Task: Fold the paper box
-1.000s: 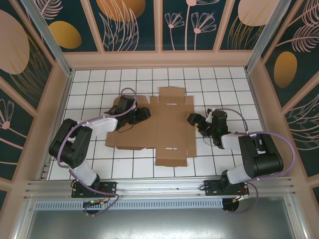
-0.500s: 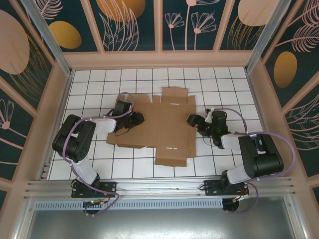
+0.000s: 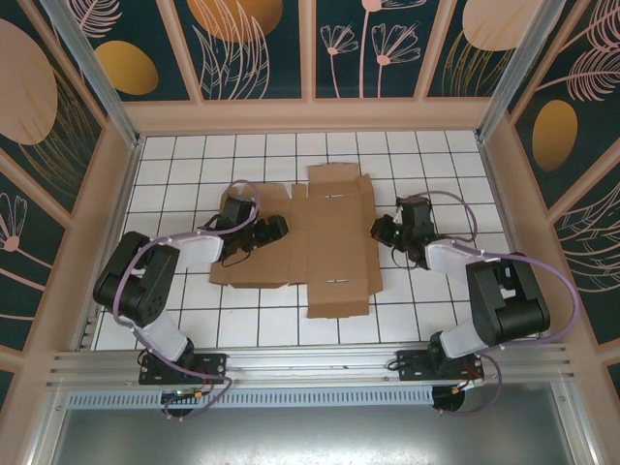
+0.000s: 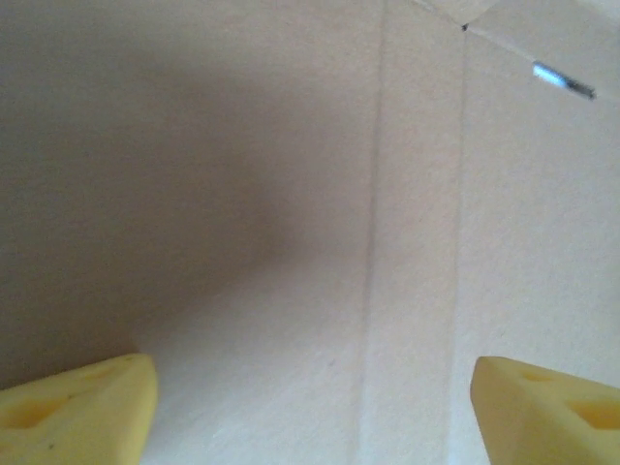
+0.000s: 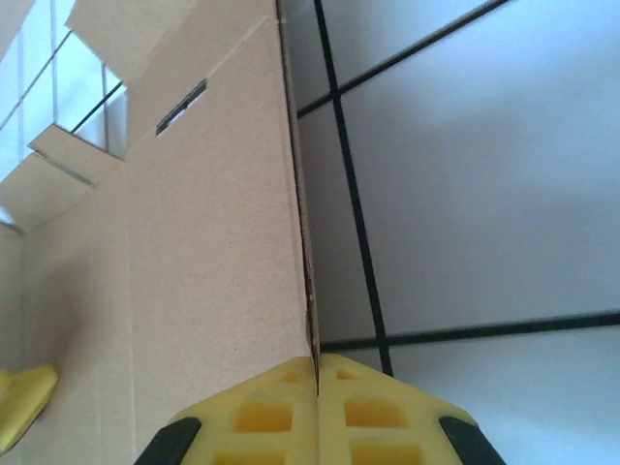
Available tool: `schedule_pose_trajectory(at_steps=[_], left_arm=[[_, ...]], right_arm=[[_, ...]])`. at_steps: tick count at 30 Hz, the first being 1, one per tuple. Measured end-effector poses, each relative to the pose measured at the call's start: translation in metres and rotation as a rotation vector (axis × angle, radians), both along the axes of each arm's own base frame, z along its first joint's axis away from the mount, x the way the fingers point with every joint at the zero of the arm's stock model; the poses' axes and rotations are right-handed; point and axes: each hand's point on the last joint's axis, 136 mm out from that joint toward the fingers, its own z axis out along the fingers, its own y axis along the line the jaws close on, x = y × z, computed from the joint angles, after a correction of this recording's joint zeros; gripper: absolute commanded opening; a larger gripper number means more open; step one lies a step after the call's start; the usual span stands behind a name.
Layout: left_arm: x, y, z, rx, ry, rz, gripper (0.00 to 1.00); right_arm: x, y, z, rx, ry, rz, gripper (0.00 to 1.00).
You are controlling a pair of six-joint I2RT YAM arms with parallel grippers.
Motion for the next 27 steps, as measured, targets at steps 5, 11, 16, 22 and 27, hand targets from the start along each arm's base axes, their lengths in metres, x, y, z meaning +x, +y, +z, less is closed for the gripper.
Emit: schedule_pose_trajectory(at_steps=[5,11,16,22,27], left_arm=[[0.003,0.011,0.017,0.04,-0.052,0.027,0.99],[0.009,0.015,0.023,0.063,-0.08,0.052,0.99],[0.012,0.019,0.024,0.075,-0.093,0.073,0.99],[0.017,0.022,0.028,0.092,-0.112,0.09,0.99],[0.031,0.015,0.048,0.079,-0.173,0.071,0.99]], right_arm=[[0.029,-0.007,0.004,-0.231,0.013,-0.014,0.0],[0.048,0.004,-0.009,-0.574,0.039,0.015,0.0],[0.057,0.012,-0.016,-0.857,0.022,0.034,0.0],[0.057,0.013,-0.015,-0.982,0.0,0.061,0.0],[0.044,0.012,-0.012,-0.862,-0.067,0.169,0.0]])
